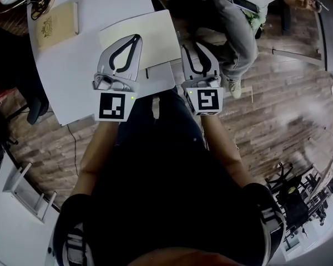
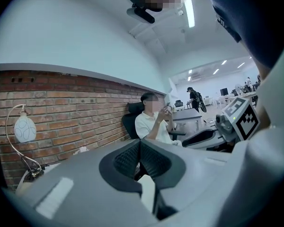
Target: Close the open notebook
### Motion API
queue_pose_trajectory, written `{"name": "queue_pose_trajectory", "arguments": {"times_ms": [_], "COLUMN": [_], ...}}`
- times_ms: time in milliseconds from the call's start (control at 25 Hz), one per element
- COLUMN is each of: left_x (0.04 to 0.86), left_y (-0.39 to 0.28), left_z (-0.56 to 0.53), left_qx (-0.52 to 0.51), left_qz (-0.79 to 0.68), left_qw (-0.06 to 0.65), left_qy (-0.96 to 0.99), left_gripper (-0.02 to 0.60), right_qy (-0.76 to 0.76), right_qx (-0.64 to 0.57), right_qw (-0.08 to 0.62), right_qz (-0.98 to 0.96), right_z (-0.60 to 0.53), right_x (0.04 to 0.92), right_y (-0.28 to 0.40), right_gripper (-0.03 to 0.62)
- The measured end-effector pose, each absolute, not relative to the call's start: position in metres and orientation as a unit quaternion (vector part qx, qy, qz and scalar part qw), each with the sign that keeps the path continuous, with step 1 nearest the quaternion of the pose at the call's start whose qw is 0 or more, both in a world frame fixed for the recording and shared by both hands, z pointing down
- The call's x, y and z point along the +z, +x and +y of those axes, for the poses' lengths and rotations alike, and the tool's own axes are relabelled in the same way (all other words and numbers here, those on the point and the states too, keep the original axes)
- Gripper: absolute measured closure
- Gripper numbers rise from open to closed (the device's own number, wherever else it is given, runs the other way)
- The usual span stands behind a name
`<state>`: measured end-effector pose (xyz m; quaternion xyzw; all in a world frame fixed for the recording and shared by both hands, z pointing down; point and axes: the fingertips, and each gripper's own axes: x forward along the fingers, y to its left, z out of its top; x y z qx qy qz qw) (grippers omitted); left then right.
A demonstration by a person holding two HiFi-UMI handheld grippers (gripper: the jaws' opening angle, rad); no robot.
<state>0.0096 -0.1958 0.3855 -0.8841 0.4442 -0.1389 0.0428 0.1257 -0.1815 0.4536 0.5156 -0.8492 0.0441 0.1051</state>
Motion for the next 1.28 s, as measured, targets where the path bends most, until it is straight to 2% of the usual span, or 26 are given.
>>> {"name": "queue_pose_trajectory", "arguments": {"times_ms": [520,1280], "left_x": [0.44,0.49], "left_y": [0.019,0.03], "left_z": [-0.194,-0.192], "left_qx": [-0.178,-0.224], "left_qz": [0.427,0.391], "left_qw": [0.011,0.006], "left_qy": [-0.886,-0.893], "left_gripper": [0.575,0.575], "right_qy": [0.491,0.453], "right_qx": [0.097,0.177], "right_qw": [0.149,0.196], "right_qz": [-0.853,-0.852], "right_z": [-0.17,-0.156], "right_x": [0.515,0.586], "right_y": [0.126,0.128], "right_gripper": [0.507,0.49]}}
